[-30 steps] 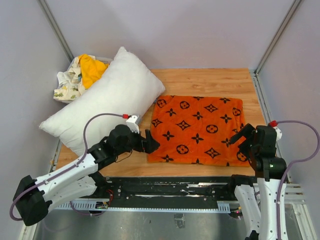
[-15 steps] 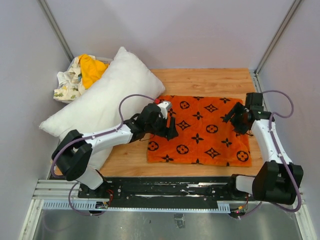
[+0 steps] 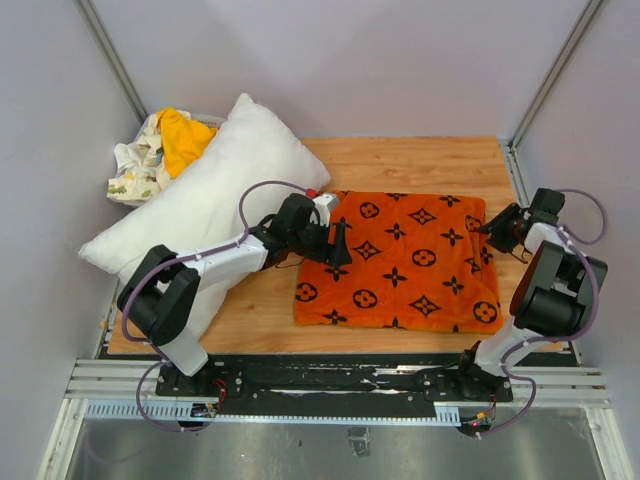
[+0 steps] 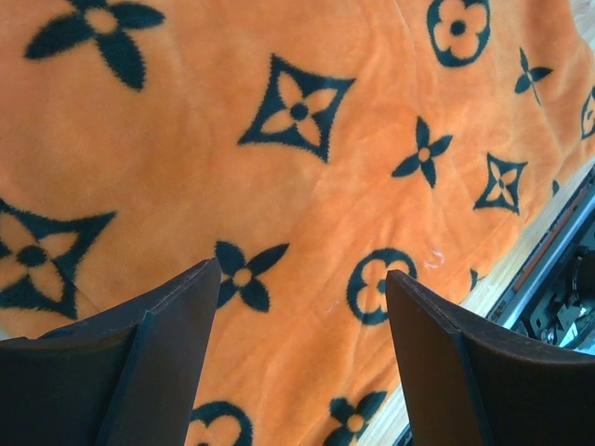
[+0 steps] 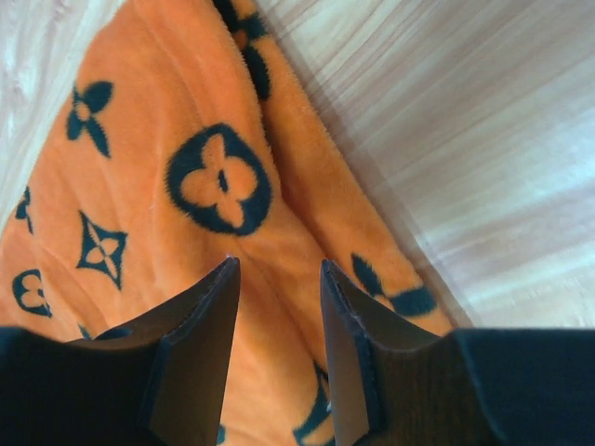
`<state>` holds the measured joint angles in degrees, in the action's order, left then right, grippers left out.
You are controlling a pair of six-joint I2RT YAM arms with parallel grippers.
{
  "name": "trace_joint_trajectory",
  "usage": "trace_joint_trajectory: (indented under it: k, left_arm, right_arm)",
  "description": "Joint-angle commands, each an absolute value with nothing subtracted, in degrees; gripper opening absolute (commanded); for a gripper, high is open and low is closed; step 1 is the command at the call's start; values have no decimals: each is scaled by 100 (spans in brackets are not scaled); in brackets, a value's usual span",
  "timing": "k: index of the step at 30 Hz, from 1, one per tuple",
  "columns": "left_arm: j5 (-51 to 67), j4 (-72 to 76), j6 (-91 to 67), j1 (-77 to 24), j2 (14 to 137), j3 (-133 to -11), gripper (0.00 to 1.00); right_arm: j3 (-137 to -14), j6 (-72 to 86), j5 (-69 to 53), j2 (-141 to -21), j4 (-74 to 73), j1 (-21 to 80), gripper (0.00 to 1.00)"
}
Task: Remove the pillowcase from the pillow
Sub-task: Fold the pillowcase at the center of the board.
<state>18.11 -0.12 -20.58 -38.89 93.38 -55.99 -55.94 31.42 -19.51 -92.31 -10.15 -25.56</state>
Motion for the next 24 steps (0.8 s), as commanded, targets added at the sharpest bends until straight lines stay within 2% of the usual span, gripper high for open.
trace_joint_trajectory:
  k: [1, 8, 16, 19, 24]
  left_arm:
    - [2142, -8, -1960, -3876, 9375, -5478, 77]
    - [2156, -101, -1951, -3876, 9344, -5442, 77]
    - [2082, -175, -1964, -3876, 9341, -5407, 77]
    - [2053, -178, -1975, -3876, 9343, -5426, 77]
    - [2050, -206, -2004, -3876, 9381, -5453, 77]
  right_arm:
    - [-5553, 2934, -2514, -9652, -296, -2610, 41]
    - [-5328, 2791, -2430, -9861, 3, -2610, 45]
    - [-5268, 2791, -2806, -10279, 390, -2617, 42]
    - [-5289, 2796, -2916, -10362, 440, -2619, 36]
    - [-5357, 2820, -3052, -10344, 435, -2622, 11]
